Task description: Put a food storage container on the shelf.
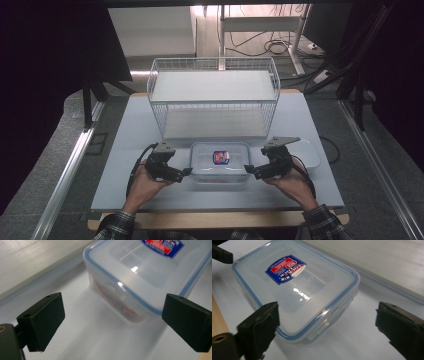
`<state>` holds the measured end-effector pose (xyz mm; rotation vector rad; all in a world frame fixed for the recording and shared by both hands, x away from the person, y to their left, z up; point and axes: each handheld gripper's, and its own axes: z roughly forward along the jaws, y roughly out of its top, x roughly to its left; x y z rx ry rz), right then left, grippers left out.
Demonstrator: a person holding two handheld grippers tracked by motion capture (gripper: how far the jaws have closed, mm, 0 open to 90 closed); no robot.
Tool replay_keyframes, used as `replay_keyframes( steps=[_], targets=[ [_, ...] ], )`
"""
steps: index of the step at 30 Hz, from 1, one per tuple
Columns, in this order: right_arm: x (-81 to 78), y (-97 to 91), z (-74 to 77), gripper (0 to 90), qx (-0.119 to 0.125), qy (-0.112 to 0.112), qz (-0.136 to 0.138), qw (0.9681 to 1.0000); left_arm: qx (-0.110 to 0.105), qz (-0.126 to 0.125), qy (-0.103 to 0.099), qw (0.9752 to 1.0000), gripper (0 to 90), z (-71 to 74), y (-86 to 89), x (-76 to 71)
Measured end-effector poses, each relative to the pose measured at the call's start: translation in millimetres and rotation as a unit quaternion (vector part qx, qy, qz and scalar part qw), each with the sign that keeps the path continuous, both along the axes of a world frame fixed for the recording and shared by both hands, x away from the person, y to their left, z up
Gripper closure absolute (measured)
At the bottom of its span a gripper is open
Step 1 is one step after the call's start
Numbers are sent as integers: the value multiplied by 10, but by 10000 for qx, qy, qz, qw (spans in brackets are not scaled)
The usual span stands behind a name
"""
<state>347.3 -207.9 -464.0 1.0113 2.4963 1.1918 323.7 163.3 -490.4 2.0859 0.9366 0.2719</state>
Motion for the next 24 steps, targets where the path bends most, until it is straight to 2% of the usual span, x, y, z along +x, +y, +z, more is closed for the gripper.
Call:
replay_keyframes(
  steps=[1,2,5,7,8,10,11,12,13,14,15,16,17,18,19,20,21,23,24],
  targets=[
    [0,0,0,87,0,0,0,10000,0,0,0,10000,73,0,0,0],
    [38,19,-3,108,82,110,53,9999,-25,-38,-5,10000,84,4,-6,24],
    [85,57,-16,110,112,216,115,9996,-130,-78,91,9998,87,0,-34,87],
    [103,70,-23,110,141,272,135,9994,-254,-135,202,9994,86,-4,-53,139],
    [143,97,-48,101,175,387,174,9989,-347,-161,332,9987,76,-12,-89,189],
    [162,112,-65,97,175,420,189,9988,-363,-184,383,9984,66,-21,-111,214],
    [203,144,-105,82,134,552,223,9981,-375,-207,422,9982,64,-32,-133,236],
    [223,162,-127,80,106,598,237,9979,-378,-278,553,9974,59,-70,-187,276],
    [239,181,-151,67,73,654,260,9975,-378,-278,553,9974,43,-70,-187,276],
    [255,199,-175,38,74,736,275,9969,-527,-391,738,9951,42,-104,-214,312],
    [255,199,-175,38,74,736,275,9969,-527,-391,738,9951,36,-104,-214,312],
    [284,209,-202,22,118,865,259,9958,-572,-449,892,9934,16,-133,-250,332],
    [297,205,-209,21,139,919,267,9953,-572,-449,892,9934,2,-133,-250,332],
    [309,201,-219,21,192,1022,255,9942,-733,-471,1062,9905,0,-171,-247,354],
    [324,193,-236,22,258,1112,263,9931,-733,-471,1062,9905,2,-171,-247,354],
    [337,187,-257,25,334,1228,262,9915,-968,-645,1358,9839,9,-238,-243,383],
    [337,187,-257,25,334,1228,262,9915,-968,-645,1358,9839,0,-238,-243,383],
    [363,186,-297,31,507,1477,296,9873,-1011,-616,1430,9826,0,-247,-244,376],
    [363,188,-296,49,521,1553,266,9861,-887,-588,1416,9842,22,-199,-242,340]
  ],
)
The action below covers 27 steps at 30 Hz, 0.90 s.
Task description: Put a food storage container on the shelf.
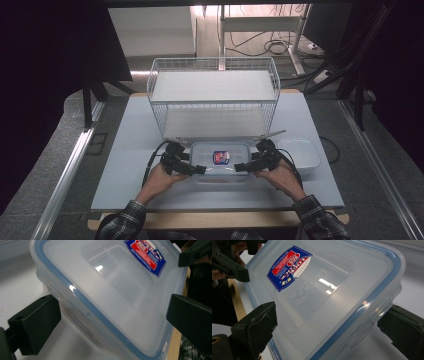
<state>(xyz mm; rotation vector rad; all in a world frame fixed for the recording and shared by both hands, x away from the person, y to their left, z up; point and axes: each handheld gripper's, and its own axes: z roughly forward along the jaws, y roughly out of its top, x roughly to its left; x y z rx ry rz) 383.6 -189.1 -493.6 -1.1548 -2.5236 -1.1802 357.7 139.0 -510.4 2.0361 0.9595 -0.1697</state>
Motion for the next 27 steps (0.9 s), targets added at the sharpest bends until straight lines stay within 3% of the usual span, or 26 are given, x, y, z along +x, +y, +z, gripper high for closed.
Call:
replay_keyframes(
  steps=[5,9,11,12,13,14,15,17,21,27],
  targets=[
    [-69,-35,53,122,-64,62,17,10000,-135,77,41,9999,152,33,95,-68],
    [-171,-91,71,204,22,17,-5,10000,-149,117,38,9998,244,49,128,-196],
    [-197,-155,88,285,193,12,-79,9998,-117,120,-66,9998,258,61,139,-264],
    [-202,-186,90,317,287,26,-103,9995,-185,153,-79,9997,278,59,158,-284],
    [-220,-226,99,361,396,30,-130,9991,-332,237,-15,9992,355,56,191,-295],
    [-234,-237,109,377,413,41,-149,9990,-569,283,85,9979,387,40,253,-298],
    [-234,-237,109,377,413,41,-149,9990,-569,283,85,9979,418,40,253,-298],
    [-257,-272,118,438,534,90,-211,9983,-686,347,92,9970,444,41,281,-320],
    [-255,-320,114,470,694,208,-274,9970,-695,399,35,9968,457,48,277,-336],
    [-319,-279,163,501,626,-108,-464,9969,-668,663,-167,9954,506,88,276,-356]
  ],
)
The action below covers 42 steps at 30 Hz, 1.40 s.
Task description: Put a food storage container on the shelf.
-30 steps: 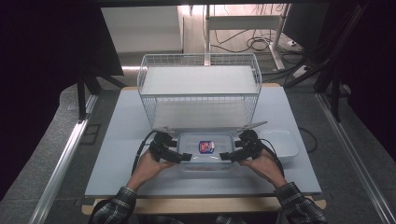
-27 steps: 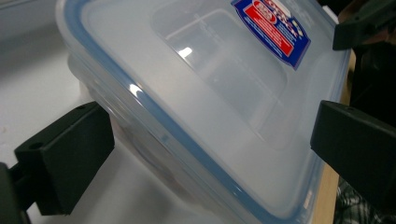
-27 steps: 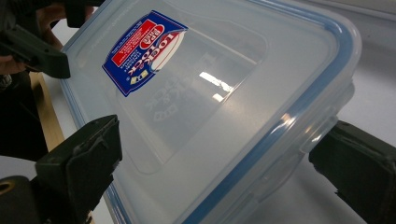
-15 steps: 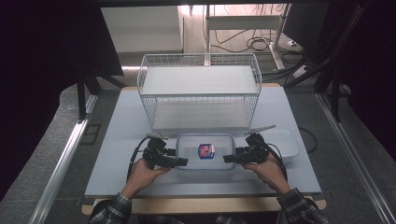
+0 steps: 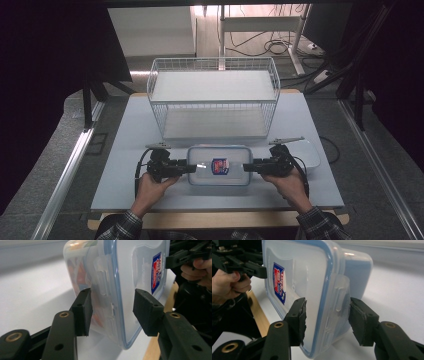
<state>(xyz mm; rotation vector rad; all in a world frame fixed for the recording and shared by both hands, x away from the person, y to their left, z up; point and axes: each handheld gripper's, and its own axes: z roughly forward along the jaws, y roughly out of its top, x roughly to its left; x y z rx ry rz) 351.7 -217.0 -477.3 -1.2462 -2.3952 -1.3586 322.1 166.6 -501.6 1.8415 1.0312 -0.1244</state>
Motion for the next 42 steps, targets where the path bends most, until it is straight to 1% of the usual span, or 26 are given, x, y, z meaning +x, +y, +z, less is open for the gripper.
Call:
replay_keyframes(
  steps=[2,4,5,7,9,10,12,14,15,18,20,21,23,24,25,26,27,30,31,35,36,38,39,40,41,42],
  targets=[
    [-1,-2,-4,501,26,0,-27,10000,-40,57,42,10000,508,-1,0,-1],
    [-7,3,-6,501,29,-56,-65,10000,-63,100,12,9999,512,6,7,-1],
    [-13,11,8,502,41,-111,-68,9999,-157,148,-15,9998,514,31,27,-2],
    [-19,15,37,503,79,-190,-31,9998,-233,194,-80,9995,521,79,52,0],
    [-27,28,83,504,72,-315,16,9995,-242,201,-175,9993,523,133,65,0],
    [-28,32,113,504,89,-358,26,9993,-242,201,-175,9993,523,133,65,0],
    [-22,41,170,504,82,-468,61,9989,-243,183,-283,9991,524,208,83,4],
    [-7,49,216,505,98,-544,89,9984,-246,182,-308,9991,526,234,90,9],
    [4,54,233,504,114,-571,105,9982,-262,192,-362,9988,528,284,107,19],
    [44,63,281,504,166,-618,135,9979,-226,207,-419,9987,531,365,123,39],
    [74,72,316,504,203,-687,166,9973,-210,214,-449,9985,532,391,130,43],
    [89,79,334,504,210,-735,187,9969,-186,235,-514,9982,532,440,143,52],
    [122,93,380,504,228,-813,197,9962,-196,270,-543,9980,533,485,157,65],
    [138,100,407,504,232,-848,200,9959,-196,270,-543,9980,533,485,157,65],
    [152,109,436,504,238,-870,194,9957,-212,273,-573,9978,533,527,169,88],
    [152,109,436,504,238,-870,194,9957,-212,273,-573,9978,533,527,169,88],
    [184,121,495,503,228,-919,203,9953,-222,286,-585,9976,533,551,172,102],
    [233,125,589,503,236,-974,197,9948,-228,291,-652,9972,533,634,177,148],
    [233,125,589,503,236,-974,197,9948,-228,292,-668,9971,533,665,178,163],
    [294,128,721,502,257,-1064,169,9938,-248,309,-762,9963,533,783,178,213],
    [321,130,786,501,271,-1098,168,9934,-251,312,-780,9961,533,811,180,223],
    [334,131,816,501,282,-1113,163,9933,-256,322,-825,9957,533,863,181,240],
    [359,135,874,501,305,-1143,140,9929,-274,347,-844,9954,534,914,185,255],
    [359,135,874,501,305,-1143,140,9929,-274,347,-844,9954,533,914,185,255],
    [379,142,928,500,311,-1190,135,9923,-279,347,-883,9951,533,964,190,277],
    [379,142,928,500,311,-1190,135,9923,-279,347,-883,9951,533,964,190,277]
  ],
)
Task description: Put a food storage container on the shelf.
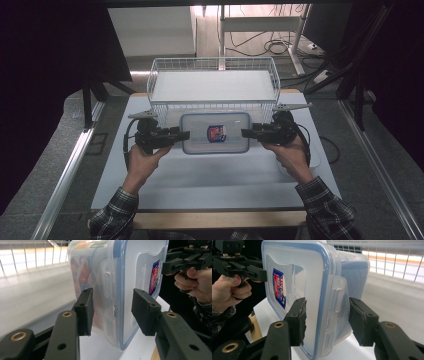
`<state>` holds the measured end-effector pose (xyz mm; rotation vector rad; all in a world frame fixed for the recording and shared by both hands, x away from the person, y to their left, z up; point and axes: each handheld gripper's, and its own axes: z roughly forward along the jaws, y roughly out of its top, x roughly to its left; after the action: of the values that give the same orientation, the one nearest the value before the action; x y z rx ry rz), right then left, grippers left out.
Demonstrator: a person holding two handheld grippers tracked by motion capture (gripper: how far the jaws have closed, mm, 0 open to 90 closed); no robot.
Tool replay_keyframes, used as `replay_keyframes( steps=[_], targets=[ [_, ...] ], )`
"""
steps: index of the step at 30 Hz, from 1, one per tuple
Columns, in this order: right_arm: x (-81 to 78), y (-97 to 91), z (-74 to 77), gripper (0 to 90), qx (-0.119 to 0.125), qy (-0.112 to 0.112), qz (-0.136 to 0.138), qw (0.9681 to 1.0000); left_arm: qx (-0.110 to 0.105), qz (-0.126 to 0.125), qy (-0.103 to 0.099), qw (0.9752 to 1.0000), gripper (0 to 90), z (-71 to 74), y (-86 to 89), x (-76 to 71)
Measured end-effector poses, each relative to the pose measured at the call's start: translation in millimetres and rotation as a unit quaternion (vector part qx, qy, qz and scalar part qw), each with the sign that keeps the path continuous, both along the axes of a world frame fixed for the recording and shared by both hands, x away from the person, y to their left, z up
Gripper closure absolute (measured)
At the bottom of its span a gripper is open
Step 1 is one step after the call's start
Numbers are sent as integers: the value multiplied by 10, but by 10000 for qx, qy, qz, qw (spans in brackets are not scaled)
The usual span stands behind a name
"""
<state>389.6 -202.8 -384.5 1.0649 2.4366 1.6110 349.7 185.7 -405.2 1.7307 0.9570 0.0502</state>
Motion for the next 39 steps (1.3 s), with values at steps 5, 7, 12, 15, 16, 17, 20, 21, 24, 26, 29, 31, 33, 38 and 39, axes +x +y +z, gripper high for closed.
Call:
replay_keyframes(
  steps=[5,7,12,15,16,17,20,21,24,26,29,31,33,38,39],
  targets=[
    [57,8,125,500,50,-67,-9,10000,5,31,-67,10000,533,131,2,50],
    [96,10,192,499,76,-100,-20,9999,10,54,-79,10000,533,184,1,69],
    [150,21,281,499,103,-153,-22,9998,24,50,-145,9999,533,300,18,135],
    [193,35,352,499,96,-167,-22,9998,14,68,-148,9999,533,364,33,180],
    [208,42,375,499,98,-158,-29,9998,11,69,-160,9998,533,384,41,198],
    [242,56,420,499,107,-165,-34,9998,8,68,-180,9998,532,427,53,231],
    [283,68,471,499,122,-170,-39,9998,-6,100,-166,9998,532,472,59,260],
    [298,73,486,498,126,-174,-44,9998,1,93,-181,9998,533,493,67,278],
    [357,95,558,498,129,-204,-49,9997,1,86,-217,9997,532,558,91,338],
    [386,110,603,498,142,-217,-62,9996,-11,104,-229,9997,532,606,104,373],
    [450,131,675,497,159,-232,-67,9996,-9,135,-242,9996,532,690,125,428],
    [515,150,734,497,188,-235,-65,9995,-15,155,-268,9995,531,756,143,483],
    [537,157,752,497,197,-247,-58,9995,-15,162,-280,9995,531,778,149,504],
    [653,173,839,496,249,-279,-113,9992,-25,176,-323,9993,531,863,161,629],
    [677,174,854,495,254,-282,-122,9992,-34,190,-315,9993,530,876,161,652]
  ],
)
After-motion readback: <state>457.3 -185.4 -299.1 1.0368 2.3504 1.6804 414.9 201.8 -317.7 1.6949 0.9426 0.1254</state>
